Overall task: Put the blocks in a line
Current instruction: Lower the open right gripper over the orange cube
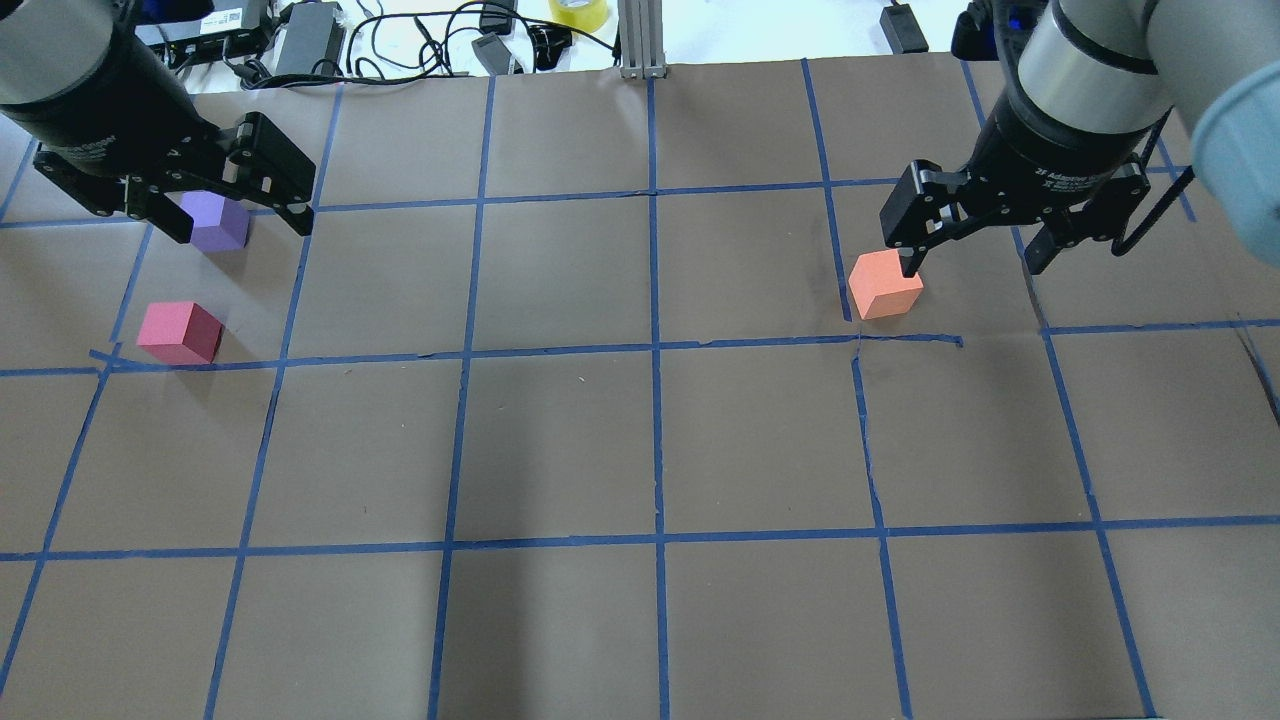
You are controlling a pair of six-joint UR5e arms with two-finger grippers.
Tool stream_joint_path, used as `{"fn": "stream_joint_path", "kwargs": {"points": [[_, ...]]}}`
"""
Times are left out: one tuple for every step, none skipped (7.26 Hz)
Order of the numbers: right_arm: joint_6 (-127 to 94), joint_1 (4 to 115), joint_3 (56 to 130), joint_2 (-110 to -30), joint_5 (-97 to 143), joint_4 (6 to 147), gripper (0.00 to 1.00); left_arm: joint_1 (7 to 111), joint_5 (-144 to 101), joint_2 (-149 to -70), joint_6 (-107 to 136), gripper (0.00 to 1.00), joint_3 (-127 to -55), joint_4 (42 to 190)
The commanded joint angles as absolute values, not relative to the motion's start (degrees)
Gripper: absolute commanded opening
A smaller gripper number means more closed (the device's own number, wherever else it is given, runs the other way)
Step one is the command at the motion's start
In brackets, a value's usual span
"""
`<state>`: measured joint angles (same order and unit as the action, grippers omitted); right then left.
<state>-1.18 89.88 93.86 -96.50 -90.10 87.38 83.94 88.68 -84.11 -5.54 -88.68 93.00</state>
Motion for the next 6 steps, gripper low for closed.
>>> {"fn": "stream_joint_path", "kwargs": {"points": [[-1.2, 89.7, 93.9, -96.6, -90.0, 87.5, 1.0, 83.9, 88.7, -84.0, -5.5, 1.0, -88.7, 93.0], [-1.1, 89.9, 93.9, -96.5, -89.7, 87.9, 1.0, 83.8, 88.7, -84.0, -5.5, 1.0, -88.7, 92.9], [-1.0, 89.8, 93.9, -96.1, -89.6, 89.5, 1.0, 83.8, 88.6, -84.1, -5.5, 1.0, -88.7, 92.9], [-1.2, 89.6, 94.1, -95.9, -90.4, 91.1, 1.0, 83.9, 88.5, -84.3, -5.5, 1.0, -88.7, 92.6], [-1.1, 89.6, 94.1, -95.8, -90.4, 91.1, 1.0, 83.8, 88.6, -84.3, -5.5, 1.0, -88.7, 92.7], [-1.9, 89.4, 94.3, -95.7, -89.9, 89.4, 1.0, 83.8, 88.6, -84.3, -5.5, 1.0, -88.7, 92.7]]}}
